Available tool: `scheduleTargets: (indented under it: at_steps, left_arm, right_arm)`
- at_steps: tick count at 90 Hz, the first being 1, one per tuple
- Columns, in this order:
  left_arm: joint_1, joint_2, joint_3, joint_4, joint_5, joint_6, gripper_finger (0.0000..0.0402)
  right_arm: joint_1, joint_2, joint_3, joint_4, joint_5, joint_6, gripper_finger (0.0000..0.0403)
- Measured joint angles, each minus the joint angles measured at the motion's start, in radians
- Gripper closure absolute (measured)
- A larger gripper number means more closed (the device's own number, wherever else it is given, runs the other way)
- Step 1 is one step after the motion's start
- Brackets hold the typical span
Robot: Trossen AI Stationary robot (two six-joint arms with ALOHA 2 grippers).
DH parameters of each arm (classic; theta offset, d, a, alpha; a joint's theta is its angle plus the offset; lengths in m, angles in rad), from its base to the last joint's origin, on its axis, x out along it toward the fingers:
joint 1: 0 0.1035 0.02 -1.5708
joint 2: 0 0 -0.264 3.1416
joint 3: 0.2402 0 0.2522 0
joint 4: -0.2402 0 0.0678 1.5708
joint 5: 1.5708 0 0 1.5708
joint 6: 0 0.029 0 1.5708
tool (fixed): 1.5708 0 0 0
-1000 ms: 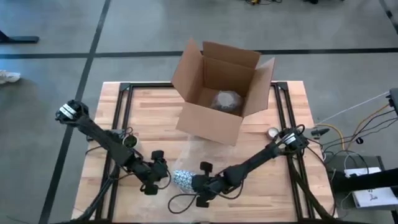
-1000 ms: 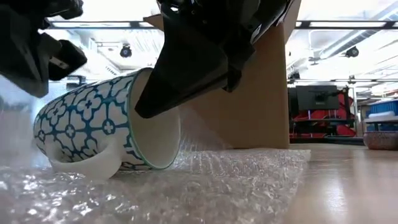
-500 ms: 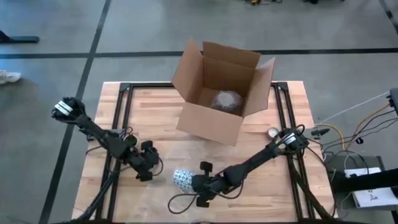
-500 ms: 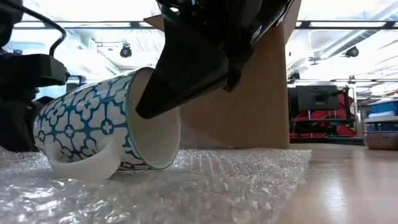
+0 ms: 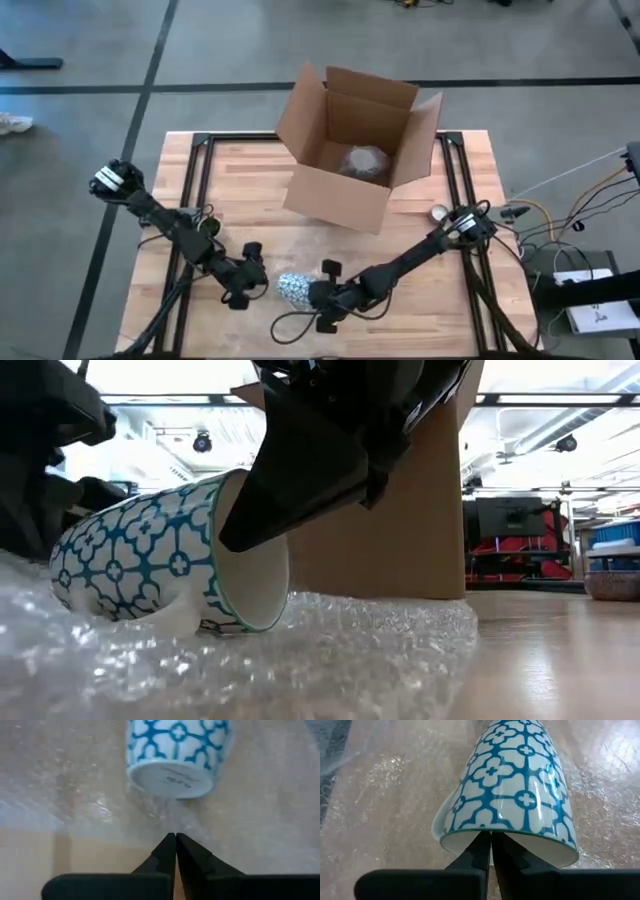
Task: Wrap mug
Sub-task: Wrap the blue patterned mug with the bubble wrap
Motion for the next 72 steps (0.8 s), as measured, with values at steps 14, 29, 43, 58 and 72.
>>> scheduleTargets:
  at_steps: [14,29,43,58,72]
  left_arm:
    - [0.002,-0.011,0.044,-0.003,-0.040,-0.017,0.0401]
    - [0.003,-0.013,0.079,-0.011,-0.065,-0.042,0.0401]
    - [0.003,-0.012,0.079,0.046,-0.097,-0.052,0.0401]
    - [0.003,-0.012,0.076,0.102,-0.102,-0.053,0.0401]
    - [0.004,-0.033,0.112,-0.100,-0.102,-0.109,0.0401]
  right_arm:
    - [0.000,0.000,0.000,0.002,0.000,0.002,0.0401]
    - [0.000,0.000,0.000,0.003,-0.001,0.019,0.0401]
    - [-0.003,0.000,0.000,0.006,-0.002,0.020,0.0401]
    - [-0.006,0.000,0.000,0.010,-0.004,0.026,0.0401]
    - [-0.006,0.000,0.000,0.010,-0.016,0.025,0.0401]
